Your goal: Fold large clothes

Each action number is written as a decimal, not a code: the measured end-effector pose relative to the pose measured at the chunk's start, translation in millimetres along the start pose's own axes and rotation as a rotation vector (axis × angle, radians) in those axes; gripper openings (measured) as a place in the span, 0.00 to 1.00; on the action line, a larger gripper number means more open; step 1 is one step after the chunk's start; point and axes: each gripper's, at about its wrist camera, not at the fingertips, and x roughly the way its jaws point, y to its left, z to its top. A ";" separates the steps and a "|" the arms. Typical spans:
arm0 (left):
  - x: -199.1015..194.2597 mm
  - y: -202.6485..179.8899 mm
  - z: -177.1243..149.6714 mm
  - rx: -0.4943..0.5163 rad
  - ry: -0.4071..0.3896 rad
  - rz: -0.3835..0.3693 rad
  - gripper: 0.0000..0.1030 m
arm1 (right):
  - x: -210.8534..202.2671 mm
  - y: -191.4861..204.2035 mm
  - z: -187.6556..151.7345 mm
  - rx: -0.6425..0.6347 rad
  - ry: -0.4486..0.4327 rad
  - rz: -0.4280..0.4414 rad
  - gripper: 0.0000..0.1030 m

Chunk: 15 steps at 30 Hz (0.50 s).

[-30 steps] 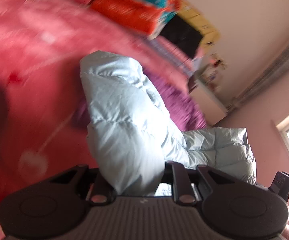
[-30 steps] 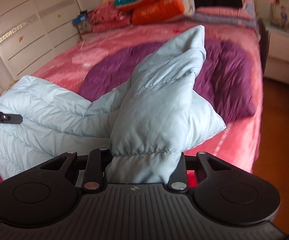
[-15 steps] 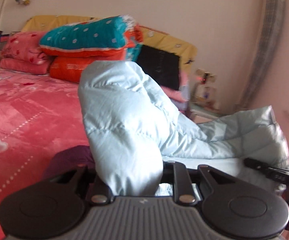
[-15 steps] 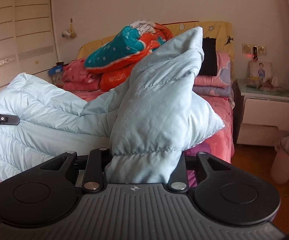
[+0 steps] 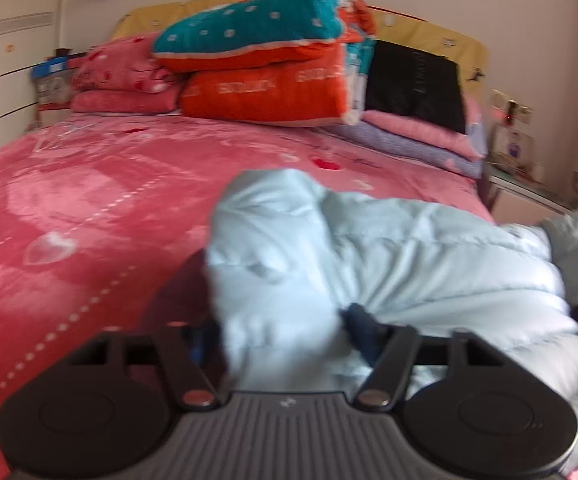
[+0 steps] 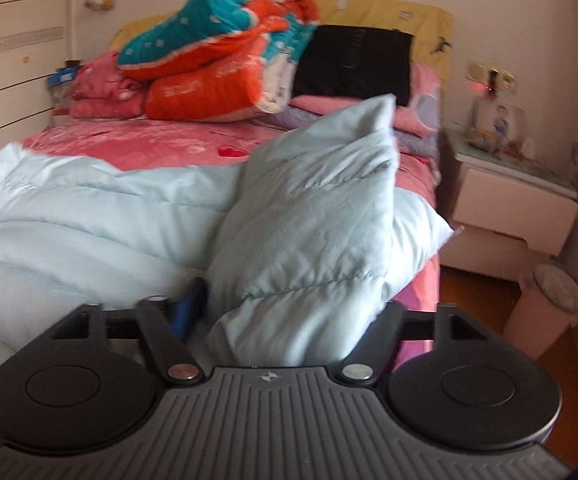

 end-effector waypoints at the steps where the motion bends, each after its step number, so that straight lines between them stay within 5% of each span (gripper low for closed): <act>1: -2.1 1.4 -0.4 0.003 -0.008 0.016 0.74 | 1.4 -0.1 -1.6 0.015 0.002 -0.007 0.97; 8: -37.4 11.4 -10.3 0.002 -0.057 0.093 0.80 | -14.0 -16.2 -6.6 0.193 -0.022 -0.043 1.00; 15: -89.7 2.0 -49.7 -0.022 -0.070 0.098 0.90 | -68.7 -37.5 -11.5 0.289 -0.162 -0.135 1.00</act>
